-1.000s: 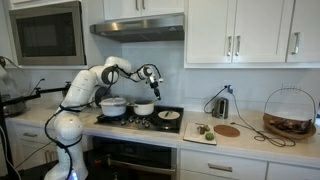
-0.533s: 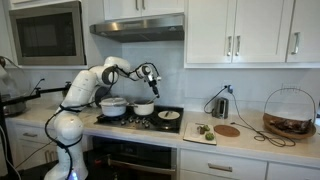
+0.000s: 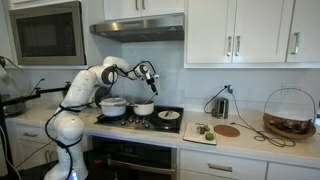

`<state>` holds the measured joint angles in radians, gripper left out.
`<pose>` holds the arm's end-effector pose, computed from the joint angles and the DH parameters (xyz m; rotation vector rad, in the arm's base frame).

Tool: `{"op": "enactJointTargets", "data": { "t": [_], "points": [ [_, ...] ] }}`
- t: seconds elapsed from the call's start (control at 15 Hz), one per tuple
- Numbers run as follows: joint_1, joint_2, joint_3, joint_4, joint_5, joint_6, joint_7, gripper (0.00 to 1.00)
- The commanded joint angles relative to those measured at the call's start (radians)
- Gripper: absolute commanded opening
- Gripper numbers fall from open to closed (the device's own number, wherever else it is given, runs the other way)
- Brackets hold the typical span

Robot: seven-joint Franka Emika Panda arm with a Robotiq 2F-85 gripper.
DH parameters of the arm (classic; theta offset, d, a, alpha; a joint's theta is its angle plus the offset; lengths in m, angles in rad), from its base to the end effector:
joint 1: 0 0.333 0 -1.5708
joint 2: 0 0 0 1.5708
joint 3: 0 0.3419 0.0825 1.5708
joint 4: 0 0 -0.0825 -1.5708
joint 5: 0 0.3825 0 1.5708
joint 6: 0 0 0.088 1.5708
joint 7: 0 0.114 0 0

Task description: Remove the wooden spatula from the chopping board, place the spatula in the open grey pot on the right side of the stove, stir the contents of the pot with the spatula, remove the spatula from the pot and put it on the chopping board

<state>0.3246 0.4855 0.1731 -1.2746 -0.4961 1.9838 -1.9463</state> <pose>0.6750 0.2953 0.5238 0.7676 2.5796 -0.1286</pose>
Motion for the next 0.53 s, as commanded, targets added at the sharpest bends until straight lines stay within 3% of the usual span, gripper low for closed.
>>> {"op": "enactJointTargets", "data": {
  "t": [0.0, 0.47],
  "points": [
    [0.018, -0.040, 0.001, -0.084, -0.069, 0.125, 0.009, 0.07],
    [0.025, -0.102, 0.005, -0.181, -0.180, 0.250, 0.012, 0.07]
  ]
}}
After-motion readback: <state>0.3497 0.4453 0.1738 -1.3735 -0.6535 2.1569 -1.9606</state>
